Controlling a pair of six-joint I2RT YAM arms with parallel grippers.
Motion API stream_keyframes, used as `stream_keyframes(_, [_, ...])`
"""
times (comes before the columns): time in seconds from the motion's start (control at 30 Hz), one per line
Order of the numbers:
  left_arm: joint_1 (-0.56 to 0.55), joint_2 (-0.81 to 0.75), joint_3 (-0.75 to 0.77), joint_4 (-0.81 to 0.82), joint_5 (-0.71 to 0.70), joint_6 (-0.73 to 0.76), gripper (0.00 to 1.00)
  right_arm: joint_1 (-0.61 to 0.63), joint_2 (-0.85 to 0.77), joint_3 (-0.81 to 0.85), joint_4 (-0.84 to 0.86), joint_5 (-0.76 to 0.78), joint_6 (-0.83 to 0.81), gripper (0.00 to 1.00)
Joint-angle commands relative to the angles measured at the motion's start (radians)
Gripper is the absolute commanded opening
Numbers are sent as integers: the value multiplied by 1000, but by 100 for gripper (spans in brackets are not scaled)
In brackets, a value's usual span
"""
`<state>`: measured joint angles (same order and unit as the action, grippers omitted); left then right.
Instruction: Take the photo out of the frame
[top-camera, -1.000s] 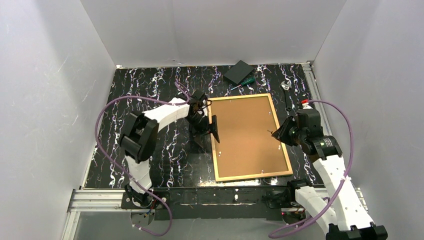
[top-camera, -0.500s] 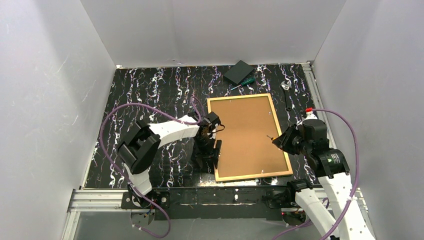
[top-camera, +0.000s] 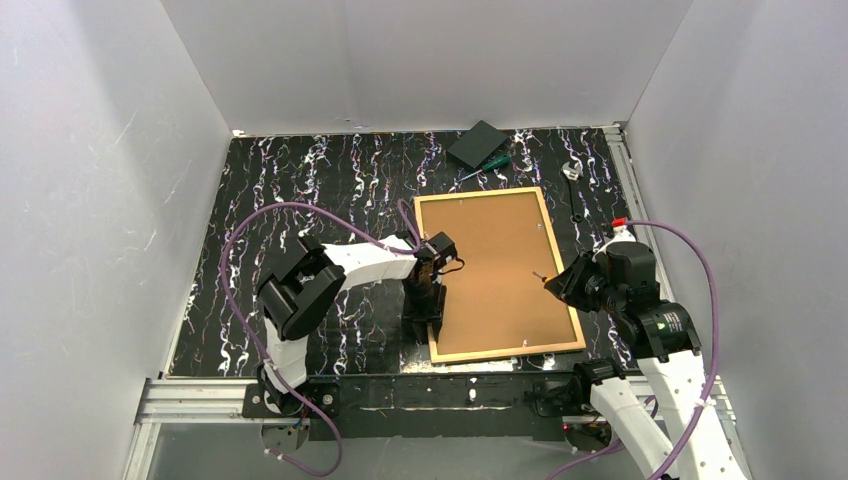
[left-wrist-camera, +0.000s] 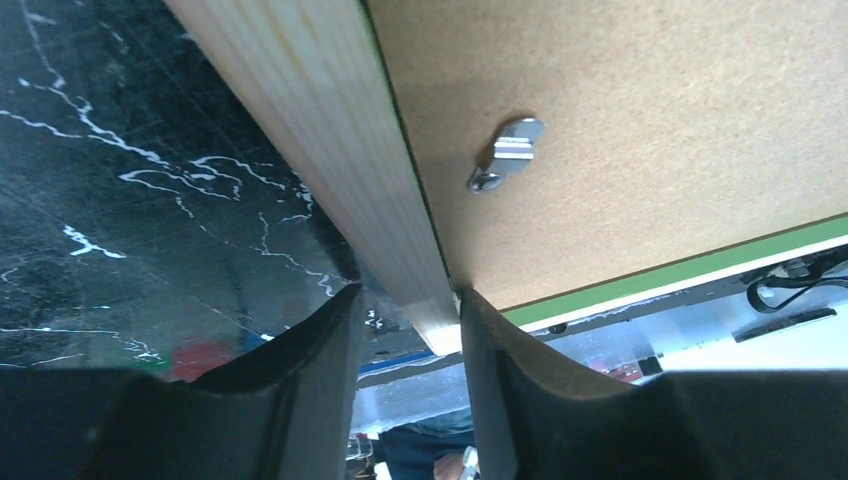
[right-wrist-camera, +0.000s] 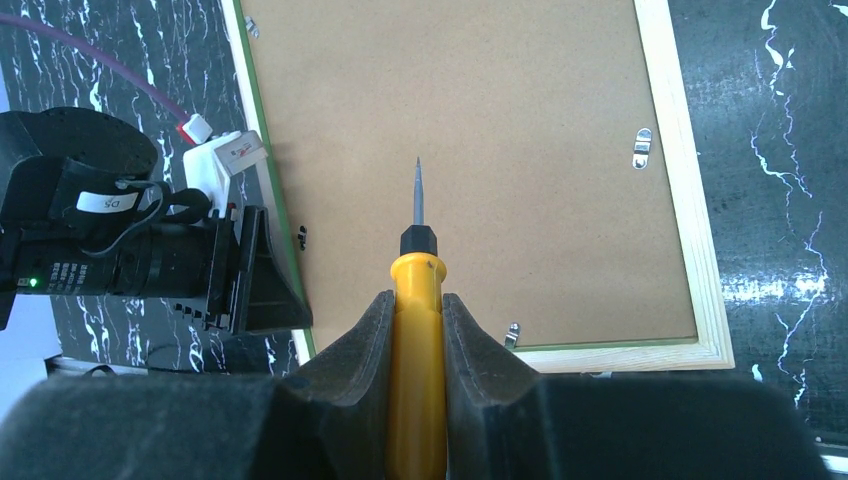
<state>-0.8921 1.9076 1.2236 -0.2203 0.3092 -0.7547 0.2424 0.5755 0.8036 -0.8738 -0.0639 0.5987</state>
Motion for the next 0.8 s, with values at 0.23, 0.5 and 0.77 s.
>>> stream_keyframes(0.23, [27,47,36,-257,-16,224,24,4,12,-10,19,-26,0,1])
stream_keyframes(0.5, [273,-100,0,-482,-338,566,2,3,18,-29,34,-42,0,1])
stream_keyframes(0.77, [377,-311,-4,-535,-386,282,87,5,9,-41,34,-49,2,1])
